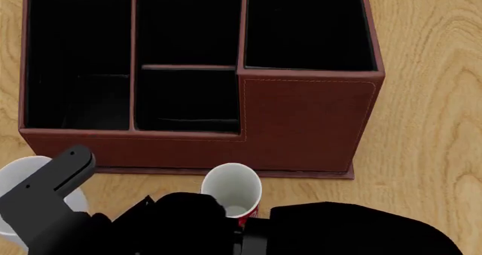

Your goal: Pick up the white mug and place it to the right of the caddy.

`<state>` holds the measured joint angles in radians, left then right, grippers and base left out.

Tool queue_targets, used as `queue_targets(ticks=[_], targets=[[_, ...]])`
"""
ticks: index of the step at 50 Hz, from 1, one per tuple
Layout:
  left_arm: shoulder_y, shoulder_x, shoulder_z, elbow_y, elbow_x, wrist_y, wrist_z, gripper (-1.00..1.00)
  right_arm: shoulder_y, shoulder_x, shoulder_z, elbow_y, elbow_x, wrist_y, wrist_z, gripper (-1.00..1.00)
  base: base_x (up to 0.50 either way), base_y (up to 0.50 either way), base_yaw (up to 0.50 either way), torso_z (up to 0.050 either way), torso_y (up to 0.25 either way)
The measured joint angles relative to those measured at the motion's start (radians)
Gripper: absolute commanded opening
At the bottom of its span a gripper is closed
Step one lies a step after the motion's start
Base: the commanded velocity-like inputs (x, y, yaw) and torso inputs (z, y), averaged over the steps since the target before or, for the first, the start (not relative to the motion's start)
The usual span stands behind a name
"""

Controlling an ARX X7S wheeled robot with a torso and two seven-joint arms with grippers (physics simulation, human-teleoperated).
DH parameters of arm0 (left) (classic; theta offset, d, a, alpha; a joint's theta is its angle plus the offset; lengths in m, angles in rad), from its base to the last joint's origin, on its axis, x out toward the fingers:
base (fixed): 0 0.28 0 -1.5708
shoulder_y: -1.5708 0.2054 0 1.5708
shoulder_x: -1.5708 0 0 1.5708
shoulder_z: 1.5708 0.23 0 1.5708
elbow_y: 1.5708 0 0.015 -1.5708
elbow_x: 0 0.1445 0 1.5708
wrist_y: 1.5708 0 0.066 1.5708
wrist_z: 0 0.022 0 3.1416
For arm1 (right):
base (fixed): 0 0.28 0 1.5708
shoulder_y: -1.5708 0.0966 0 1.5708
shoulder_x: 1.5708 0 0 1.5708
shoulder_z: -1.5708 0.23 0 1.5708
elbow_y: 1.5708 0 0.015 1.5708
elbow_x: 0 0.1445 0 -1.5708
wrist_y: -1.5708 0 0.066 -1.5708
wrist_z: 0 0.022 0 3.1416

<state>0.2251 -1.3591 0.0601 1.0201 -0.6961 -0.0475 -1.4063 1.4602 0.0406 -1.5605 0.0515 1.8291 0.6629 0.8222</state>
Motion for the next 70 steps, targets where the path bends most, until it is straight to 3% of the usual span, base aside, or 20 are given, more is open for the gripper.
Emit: queue_targets(ticks=[36, 70], targets=[[-0.046, -0.17, 0.133, 0.026, 0.017, 0.125, -0.146, 1.0, 0.123, 0.148, 0.111, -0.31, 0.12, -0.012, 0.207, -1.0, 0.0, 0.0, 0.0, 0.0, 0.0], [0.1, -0.199, 0.005, 0.026, 0.028, 0.157, -0.16, 1.0, 0.286, 0.384, 0.28, -0.483, 0.259, -0.053, 0.337, -1.0, 0.0, 0.0, 0.0, 0.0, 0.0]])
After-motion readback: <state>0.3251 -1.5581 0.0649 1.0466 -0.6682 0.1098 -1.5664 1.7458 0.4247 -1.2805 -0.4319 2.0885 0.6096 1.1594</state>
